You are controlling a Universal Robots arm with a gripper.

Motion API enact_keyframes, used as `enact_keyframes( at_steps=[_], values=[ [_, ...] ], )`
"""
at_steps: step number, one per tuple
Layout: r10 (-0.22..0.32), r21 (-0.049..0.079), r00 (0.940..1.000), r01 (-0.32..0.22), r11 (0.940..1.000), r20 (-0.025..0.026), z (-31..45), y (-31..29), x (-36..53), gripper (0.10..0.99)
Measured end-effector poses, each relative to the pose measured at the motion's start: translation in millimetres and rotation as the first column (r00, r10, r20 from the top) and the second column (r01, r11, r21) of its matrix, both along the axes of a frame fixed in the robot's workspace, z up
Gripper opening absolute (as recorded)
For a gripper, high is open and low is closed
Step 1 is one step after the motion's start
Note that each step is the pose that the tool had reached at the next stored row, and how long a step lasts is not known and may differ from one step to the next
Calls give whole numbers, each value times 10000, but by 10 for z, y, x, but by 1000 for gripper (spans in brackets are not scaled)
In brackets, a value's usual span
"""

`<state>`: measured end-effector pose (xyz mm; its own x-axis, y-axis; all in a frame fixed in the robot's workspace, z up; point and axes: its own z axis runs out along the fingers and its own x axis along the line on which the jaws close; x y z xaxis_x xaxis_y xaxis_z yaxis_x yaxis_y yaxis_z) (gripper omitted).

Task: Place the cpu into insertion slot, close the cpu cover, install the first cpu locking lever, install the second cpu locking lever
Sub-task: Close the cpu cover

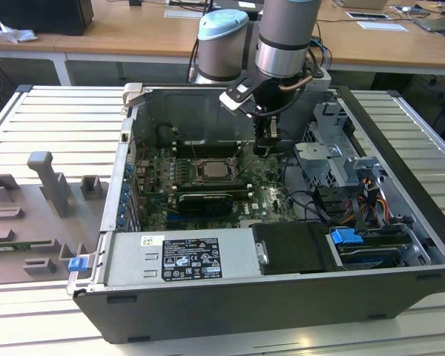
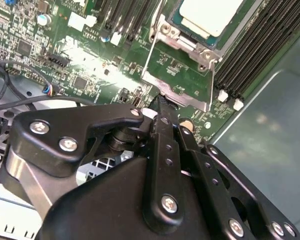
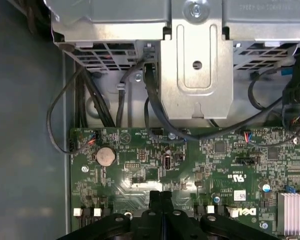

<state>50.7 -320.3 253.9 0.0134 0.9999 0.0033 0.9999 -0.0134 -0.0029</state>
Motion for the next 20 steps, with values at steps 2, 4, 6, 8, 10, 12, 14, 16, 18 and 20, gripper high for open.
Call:
enact_keyframes(
  at_steps=[2, 4, 6, 8, 10, 12, 14, 16, 18, 20],
  values=[
    [1, 0, 10000, -1, 10000, -1, 0, 0, -17, 106],
    [1, -1, 10000, -1, 10000, 0, 0, 0, -40, 106],
    [1, -1, 10000, -1, 10000, 0, 0, 1, -65, 106],
    [0, 0, 10000, 0, 10000, 0, 0, 0, -82, 106],
    [1, -1, 10000, -1, 10000, 0, 0, 0, -91, 106],
    [1, 0, 10000, -1, 10000, 0, 0, 0, -97, 106],
    [2, -1, 10000, -2, 10000, -1, 0, 1, -108, 106],
    [2, 0, 10000, -2, 10000, 0, 0, 1, -125, 106],
    [2, 0, 10000, -2, 10000, 0, 0, 0, -140, 106],
    [2, -1, 10000, -2, 10000, 0, 0, 0, -146, 106]
  ],
)
